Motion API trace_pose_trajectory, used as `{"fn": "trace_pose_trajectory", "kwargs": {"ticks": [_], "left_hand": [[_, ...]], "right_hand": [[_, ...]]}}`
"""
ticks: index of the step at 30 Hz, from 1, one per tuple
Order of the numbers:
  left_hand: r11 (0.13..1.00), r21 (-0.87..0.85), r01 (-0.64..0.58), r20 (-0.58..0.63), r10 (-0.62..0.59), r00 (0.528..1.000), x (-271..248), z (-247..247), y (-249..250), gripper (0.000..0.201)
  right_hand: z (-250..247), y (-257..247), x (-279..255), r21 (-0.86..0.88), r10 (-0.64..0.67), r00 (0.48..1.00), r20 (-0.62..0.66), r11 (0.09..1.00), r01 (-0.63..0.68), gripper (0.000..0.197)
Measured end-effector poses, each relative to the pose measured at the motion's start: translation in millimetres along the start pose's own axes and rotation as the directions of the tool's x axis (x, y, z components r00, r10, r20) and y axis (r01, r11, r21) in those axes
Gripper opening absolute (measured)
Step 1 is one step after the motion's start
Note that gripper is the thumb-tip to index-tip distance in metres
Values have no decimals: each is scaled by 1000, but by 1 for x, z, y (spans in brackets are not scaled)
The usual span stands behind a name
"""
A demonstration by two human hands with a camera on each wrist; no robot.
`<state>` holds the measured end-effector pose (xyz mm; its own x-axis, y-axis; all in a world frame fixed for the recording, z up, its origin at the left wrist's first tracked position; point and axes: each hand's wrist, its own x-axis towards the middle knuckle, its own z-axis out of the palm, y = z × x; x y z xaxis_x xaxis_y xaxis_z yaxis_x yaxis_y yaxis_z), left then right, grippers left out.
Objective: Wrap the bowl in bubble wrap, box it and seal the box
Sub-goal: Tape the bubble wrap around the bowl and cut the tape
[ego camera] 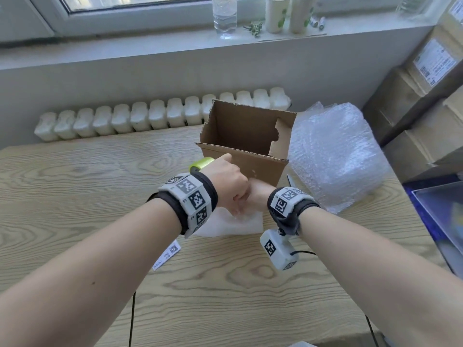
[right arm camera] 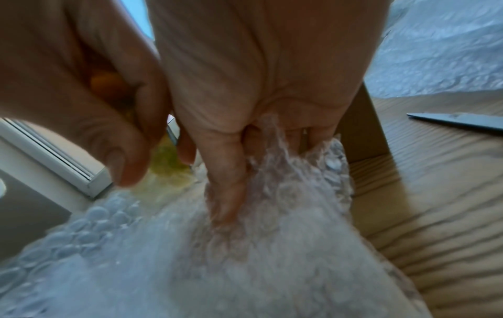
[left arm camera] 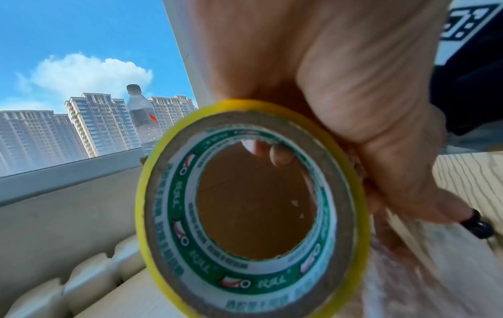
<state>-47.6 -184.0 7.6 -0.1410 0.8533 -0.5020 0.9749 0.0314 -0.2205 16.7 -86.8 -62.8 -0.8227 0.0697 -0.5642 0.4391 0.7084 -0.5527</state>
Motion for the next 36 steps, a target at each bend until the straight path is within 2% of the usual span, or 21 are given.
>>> {"fn": "trace_pose_trajectory", "kwargs": {"ticks": [4, 9, 11, 13, 16, 19, 21, 24, 26, 28, 30, 33, 36], "left_hand": [[1000, 26, 5, 11, -5, 1000, 8, 6, 6, 33], [998, 42, 39, -11, -39, 999, 11, 15, 8, 24], [996, 27, 86, 6, -86, 996, 10, 18, 6, 26], [988, -32, 152, 50, -150, 987, 9, 21, 4, 34], [968, -92, 232, 94, -223, 970, 10, 28, -1, 52], [946, -127, 298, 122, -283, 951, 11, 38, -6, 58], [930, -161, 330, 147, -308, 940, 10, 46, -8, 60], [854, -321, 411, 207, -360, 910, 8, 59, -8, 62], [782, -433, 449, 231, -385, 893, 7, 64, -6, 62], [751, -465, 468, 240, -402, 884, 6, 67, -3, 61], [716, -492, 496, 276, -412, 868, 5, 70, 2, 59], [623, -571, 534, 341, -411, 845, 4, 77, 8, 58], [587, -609, 534, 367, -388, 845, 2, 80, 8, 61]], "right_hand": [[1, 1, 4, -45, 8, 1000, -11, 999, -8, 25], [3, 8, 8, 46, 0, 1000, 8, 999, 0, 20], [3, 10, 8, 125, -26, 999, 21, 992, 23, 14], [4, 12, 9, 138, -40, 999, 11, 990, 38, 20], [2, 11, 5, -9, 8, 999, -51, 1000, -9, 36], [-2, 12, -3, -208, 73, 986, -149, 973, -104, 48], [-3, 11, -6, -257, 118, 975, -187, 952, -165, 51], [-5, 7, -8, -253, 158, 969, -192, 946, -204, 49], [-6, 6, -10, -269, 154, 956, -251, 937, -221, 45], [-7, 4, -12, -288, 140, 930, -341, 926, -245, 44], [-6, -1, -13, -291, 158, 917, -367, 917, -275, 44], [3, -9, -6, -219, 191, 930, -313, 939, -267, 39], [9, -14, 0, -60, 199, 956, -217, 975, -216, 38]]}}
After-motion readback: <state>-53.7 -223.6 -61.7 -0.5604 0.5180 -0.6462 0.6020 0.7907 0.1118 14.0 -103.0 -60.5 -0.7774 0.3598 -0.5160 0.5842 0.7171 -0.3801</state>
